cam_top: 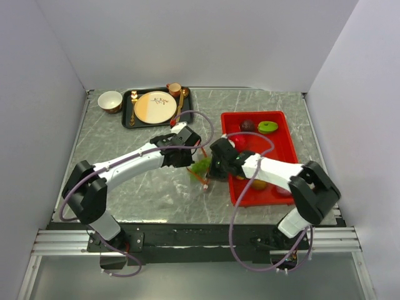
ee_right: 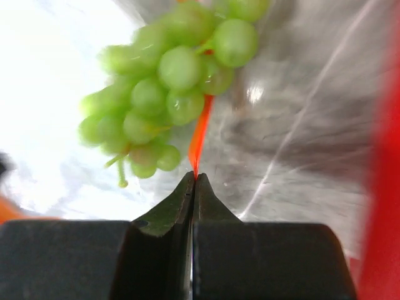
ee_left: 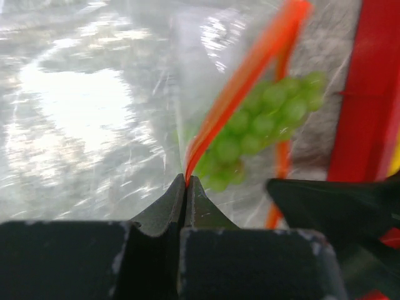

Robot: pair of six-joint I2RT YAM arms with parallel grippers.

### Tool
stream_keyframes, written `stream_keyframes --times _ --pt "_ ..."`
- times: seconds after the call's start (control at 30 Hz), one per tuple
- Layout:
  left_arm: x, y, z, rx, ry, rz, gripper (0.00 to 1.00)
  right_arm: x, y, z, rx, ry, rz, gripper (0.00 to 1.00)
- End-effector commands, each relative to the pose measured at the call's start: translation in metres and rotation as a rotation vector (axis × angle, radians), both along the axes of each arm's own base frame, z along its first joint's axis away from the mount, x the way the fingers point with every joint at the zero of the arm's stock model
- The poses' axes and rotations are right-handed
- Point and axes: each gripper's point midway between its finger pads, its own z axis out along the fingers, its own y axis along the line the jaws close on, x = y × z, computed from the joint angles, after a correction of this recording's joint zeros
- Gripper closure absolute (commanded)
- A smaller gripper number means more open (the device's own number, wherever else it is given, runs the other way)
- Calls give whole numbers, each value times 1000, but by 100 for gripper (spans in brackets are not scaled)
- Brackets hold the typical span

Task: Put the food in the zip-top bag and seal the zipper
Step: Adjust the zipper food storage bag at the center of the board.

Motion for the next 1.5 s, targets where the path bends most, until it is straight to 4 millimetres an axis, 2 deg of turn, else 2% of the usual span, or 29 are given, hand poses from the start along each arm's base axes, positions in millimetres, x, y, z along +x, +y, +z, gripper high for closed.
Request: stream_keyframes --times 0.0,0.07,0.13,0.17,0.2,0.3,0.33,0.4,0.6,0.73,0.8,0.83,0.9,0.93,0.97,1.0,1.03,1.07,1.1,1.13,1.2,1.3,1.33,1.37,1.4,1.47 --pt "15 0 51 -119 -138 50 99 40 -22 100 -128 -379 -59 100" --pt "19 0 62 -160 -168 52 99 44 -21 140 -122 -507 -28 100" --pt "24 2 82 -201 -224 71 99 36 -10 172 -96 -607 31 100" --pt "25 5 92 -221 -249 83 99 36 -10 183 -125 -658 56 100" --pt "27 10 96 -229 -261 104 99 33 -9 186 -129 -661 73 100" --pt "32 27 105 -249 -285 159 99 34 -11 177 -199 -624 93 99" --pt "32 32 103 -245 -284 172 99 31 -21 157 -280 -555 87 100" --pt "33 43 103 -243 -284 195 99 30 -26 147 -292 -525 44 100" --pt "30 58 106 -243 -295 222 99 27 -35 137 -273 -490 -30 100" --pt "30 58 112 -243 -301 212 99 27 -23 140 -209 -502 -10 99" --pt "29 59 116 -227 -301 196 99 24 -10 137 -181 -481 44 99" --pt "31 58 128 -236 -315 192 99 24 -5 129 -187 -456 65 99" --pt "29 60 144 -220 -316 179 99 20 15 135 -111 -458 133 99" --pt "27 58 166 -241 -331 160 99 18 21 139 -74 -465 140 99" --pt "24 61 180 -247 -347 155 99 14 20 132 -55 -460 141 99" --pt "20 64 192 -254 -356 159 99 11 25 133 -14 -466 156 98" --pt "19 65 210 -284 -396 154 99 15 27 146 41 -506 141 98" --pt "12 65 227 -327 -420 123 99 13 28 150 59 -515 142 98" --pt "9 66 235 -338 -434 104 99 14 30 167 106 -560 139 98" --pt "6 66 247 -358 -452 93 99 12 32 175 138 -576 141 97" --pt "9 68 237 -326 -427 104 99 14 36 176 165 -584 144 95" --pt "14 69 203 -251 -343 131 99 18 58 177 169 -554 230 95" --pt "14 69 193 -235 -319 137 99 18 62 152 117 -475 255 95" --pt "14 69 187 -227 -311 140 99 18 70 152 128 -465 276 95" --pt "16 70 180 -216 -307 150 99 18 75 138 118 -431 290 95" --pt "19 69 172 -201 -301 149 99 16 79 124 123 -377 287 95"
